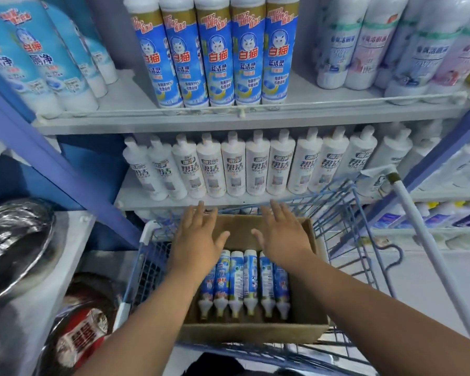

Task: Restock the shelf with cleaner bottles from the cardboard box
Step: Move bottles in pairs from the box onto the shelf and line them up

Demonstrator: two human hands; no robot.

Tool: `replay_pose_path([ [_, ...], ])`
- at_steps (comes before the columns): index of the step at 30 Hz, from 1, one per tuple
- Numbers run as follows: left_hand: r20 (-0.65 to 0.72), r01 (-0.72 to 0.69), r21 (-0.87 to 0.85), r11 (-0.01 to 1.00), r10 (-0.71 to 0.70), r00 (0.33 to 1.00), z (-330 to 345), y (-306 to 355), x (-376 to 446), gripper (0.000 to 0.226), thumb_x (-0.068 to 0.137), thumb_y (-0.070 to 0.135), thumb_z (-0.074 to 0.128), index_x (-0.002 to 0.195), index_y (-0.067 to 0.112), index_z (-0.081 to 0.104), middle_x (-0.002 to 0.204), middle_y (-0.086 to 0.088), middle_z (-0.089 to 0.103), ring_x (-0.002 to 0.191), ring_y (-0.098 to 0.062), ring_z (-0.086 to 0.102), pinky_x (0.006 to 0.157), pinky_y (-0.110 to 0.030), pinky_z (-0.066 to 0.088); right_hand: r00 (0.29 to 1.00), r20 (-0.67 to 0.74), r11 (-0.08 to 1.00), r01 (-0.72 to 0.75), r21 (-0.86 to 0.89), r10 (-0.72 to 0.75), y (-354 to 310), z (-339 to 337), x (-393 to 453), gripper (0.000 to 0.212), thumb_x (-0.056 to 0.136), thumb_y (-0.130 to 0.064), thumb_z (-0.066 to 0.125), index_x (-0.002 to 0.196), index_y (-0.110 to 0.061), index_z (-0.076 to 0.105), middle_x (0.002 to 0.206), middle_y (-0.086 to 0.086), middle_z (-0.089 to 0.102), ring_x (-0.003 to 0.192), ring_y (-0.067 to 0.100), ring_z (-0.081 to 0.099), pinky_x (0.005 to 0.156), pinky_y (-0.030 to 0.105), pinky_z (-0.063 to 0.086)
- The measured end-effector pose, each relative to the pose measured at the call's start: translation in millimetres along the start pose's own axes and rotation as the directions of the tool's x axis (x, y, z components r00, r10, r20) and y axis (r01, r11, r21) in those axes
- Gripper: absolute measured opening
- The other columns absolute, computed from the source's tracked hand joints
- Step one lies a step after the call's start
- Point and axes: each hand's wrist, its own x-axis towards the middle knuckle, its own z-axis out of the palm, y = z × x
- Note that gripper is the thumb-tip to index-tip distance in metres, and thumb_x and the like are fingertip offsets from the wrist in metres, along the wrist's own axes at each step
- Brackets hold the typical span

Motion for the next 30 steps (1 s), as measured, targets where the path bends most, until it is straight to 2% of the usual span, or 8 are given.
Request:
replay_pose_path([
  [6,0.203,0.039,-0.078,0.996,-0.022,0.979,40,-25,9,0.072,0.098,0.063,0.035,0.159,0.034,0.009,0.167,0.002,-0.012,0.153,-0.019,-0.016,0.123,-0.045,0.010,0.988,0.118,0.994,-0.102,0.049,0.096,-12,52,-3,0.072,0.102,-0.058,0.027,0.160,-0.023,0.004,0.169,0.004,-0.004,0.155,0.024,-0.005,0.126,0.043,0.010],
  [11,0.306,0.040,-0.046,0.998,-0.024,0.952,76,-39,15,0.071,0.098,0.065,0.030,0.159,0.033,0.011,0.168,0.002,-0.004,0.154,-0.020,-0.004,0.123,-0.040,0.007,0.954,0.213,0.970,-0.230,0.074,0.210,-18,90,0,0.071,0.102,-0.060,0.026,0.160,-0.026,0.005,0.169,0.002,-0.002,0.155,0.022,-0.006,0.125,0.040,0.008],
  [15,0.376,0.095,-0.083,0.992,-0.057,0.925,118,-50,13,0.075,0.097,0.064,0.036,0.159,0.029,0.015,0.168,-0.003,0.005,0.154,-0.024,0.005,0.123,-0.039,0.015,0.909,0.322,0.951,-0.302,0.069,0.266,-19,126,5,0.074,0.101,-0.062,0.025,0.161,-0.025,0.002,0.169,0.002,-0.002,0.155,0.022,-0.005,0.125,0.039,0.010],
  [22,0.424,0.192,-0.006,0.981,-0.171,0.889,178,-60,15,0.075,0.097,0.061,0.041,0.159,0.024,0.021,0.166,-0.009,0.014,0.150,-0.031,0.014,0.122,-0.040,0.019,0.848,0.470,0.945,-0.318,0.084,0.244,-8,185,20,0.073,0.103,-0.058,0.026,0.161,-0.021,0.000,0.169,0.005,0.000,0.156,0.025,0.000,0.125,0.045,0.016],
  [26,0.463,0.288,-0.005,0.958,-0.253,0.850,221,-69,14,0.077,0.096,0.064,0.040,0.158,0.021,0.022,0.165,-0.011,0.017,0.151,-0.031,0.014,0.123,-0.042,0.018,0.797,0.539,0.912,-0.393,0.122,0.271,-2,219,34,0.073,0.102,-0.059,0.028,0.160,-0.022,0.003,0.169,0.003,0.006,0.155,0.025,0.007,0.121,0.048,0.026],
  [30,0.512,0.422,0.000,0.907,-0.363,0.779,260,-78,16,0.079,0.095,0.063,0.044,0.158,0.022,0.021,0.165,-0.009,0.019,0.151,-0.030,0.015,0.123,-0.042,0.018,0.763,0.605,0.887,-0.418,0.194,0.227,-7,251,49,0.070,0.103,-0.056,0.031,0.161,-0.022,0.010,0.167,0.003,0.016,0.151,0.026,0.020,0.116,0.048,0.030],
])
